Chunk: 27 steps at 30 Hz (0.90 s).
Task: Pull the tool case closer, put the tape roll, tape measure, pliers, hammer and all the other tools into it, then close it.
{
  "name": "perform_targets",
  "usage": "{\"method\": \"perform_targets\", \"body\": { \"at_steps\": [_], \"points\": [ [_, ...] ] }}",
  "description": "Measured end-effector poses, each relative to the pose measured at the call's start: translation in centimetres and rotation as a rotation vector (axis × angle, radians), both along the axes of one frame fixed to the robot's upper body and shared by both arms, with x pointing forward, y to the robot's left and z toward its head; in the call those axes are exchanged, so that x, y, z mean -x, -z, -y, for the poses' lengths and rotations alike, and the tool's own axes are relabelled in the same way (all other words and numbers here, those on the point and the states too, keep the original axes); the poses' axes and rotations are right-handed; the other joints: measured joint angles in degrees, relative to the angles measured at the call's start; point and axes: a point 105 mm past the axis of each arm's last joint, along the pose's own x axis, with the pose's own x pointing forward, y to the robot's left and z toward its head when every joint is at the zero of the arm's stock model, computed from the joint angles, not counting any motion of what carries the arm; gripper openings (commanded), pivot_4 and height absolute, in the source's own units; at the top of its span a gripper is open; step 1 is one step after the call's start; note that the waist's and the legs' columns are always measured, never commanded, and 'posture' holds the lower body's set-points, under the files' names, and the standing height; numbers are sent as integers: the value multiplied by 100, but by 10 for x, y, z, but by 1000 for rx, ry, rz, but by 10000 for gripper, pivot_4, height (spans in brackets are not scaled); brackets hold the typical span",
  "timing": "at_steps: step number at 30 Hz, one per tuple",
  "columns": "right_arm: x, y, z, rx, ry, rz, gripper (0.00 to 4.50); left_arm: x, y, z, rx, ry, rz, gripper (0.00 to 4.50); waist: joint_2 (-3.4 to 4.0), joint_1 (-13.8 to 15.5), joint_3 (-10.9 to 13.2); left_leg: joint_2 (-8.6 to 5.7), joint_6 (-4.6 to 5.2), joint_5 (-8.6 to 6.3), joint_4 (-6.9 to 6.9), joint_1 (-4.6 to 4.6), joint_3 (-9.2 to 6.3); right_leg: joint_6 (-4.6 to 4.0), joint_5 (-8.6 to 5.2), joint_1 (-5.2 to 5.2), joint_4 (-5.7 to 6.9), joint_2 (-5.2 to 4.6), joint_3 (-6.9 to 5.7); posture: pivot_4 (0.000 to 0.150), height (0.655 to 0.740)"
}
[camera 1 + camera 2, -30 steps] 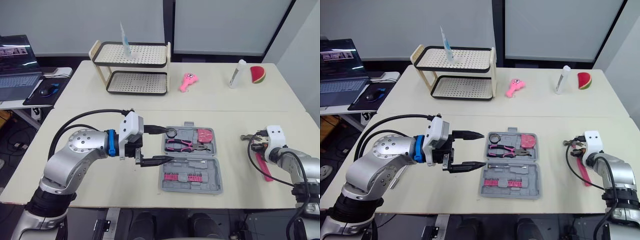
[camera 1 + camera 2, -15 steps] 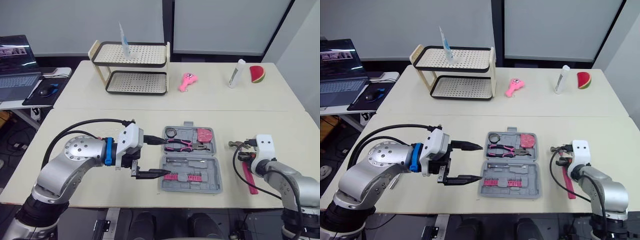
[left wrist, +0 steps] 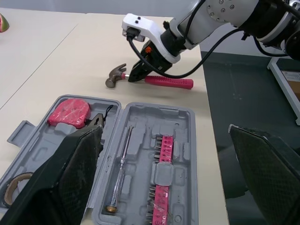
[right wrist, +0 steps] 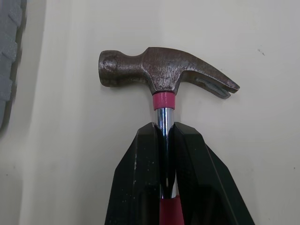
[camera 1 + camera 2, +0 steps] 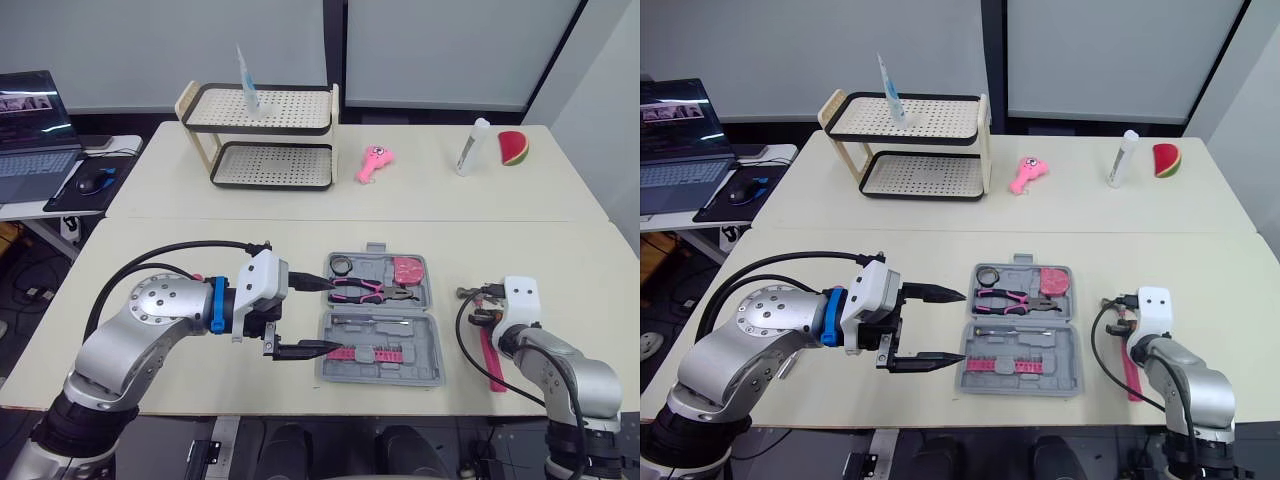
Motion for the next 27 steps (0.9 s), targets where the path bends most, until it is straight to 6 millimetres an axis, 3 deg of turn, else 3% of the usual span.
{"method": "perform_targets", "body": {
  "at_steps": [5, 9, 11, 15, 22, 27],
  "points": [
    [0, -12, -3, -41, -6, 21, 19673, 0, 0, 0, 1, -2, 5, 45000, 0, 1, 0, -1, 0, 0, -3, -2, 1, 0, 0, -4, 1, 0, 0, 1500, 7400],
    [8, -37, 2, -27, -102, 34, 27189, 0, 3, -1, 2, -13, -5, 45000, 2, 7, 1, -3, 0, 0, 1, -4, 3, 0, 0, -3, 0, -1, 0, 1500, 7400],
    [12, -62, 8, 119, -306, 20, 30822, 1, 5, -2, 2, -20, -14, 45000, 32, 8, 22, -13, 2, -1, 10, -2, 12, 2, -1, 0, -3, -8, 4, 1500, 7400],
    [8, -99, 0, 410, -749, 28, 30822, 2, 6, -3, 3, -26, -15, 45000, 27, -8, 26, 13, 3, -1, 3, 8, -11, 2, -1, 21, -24, 2, -6, 1500, 7400],
    [3, -101, -11, 849, -1497, -47, 30822, 5, 0, 2, 16, -9, 5, 45000, 28, -19, 31, 4, 3, -1, 11, 3, 7, 2, -1, 21, -38, -5, -8, 1500, 7400],
    [-7, -99, -14, 1098, -1838, -117, 30822, 5, -1, 5, 20, -15, 4, 45000, 26, -16, 34, 10, 2, -1, 19, 1, -2, 2, -1, 23, -37, -12, -15, 1500, 7400]
  ]
}}
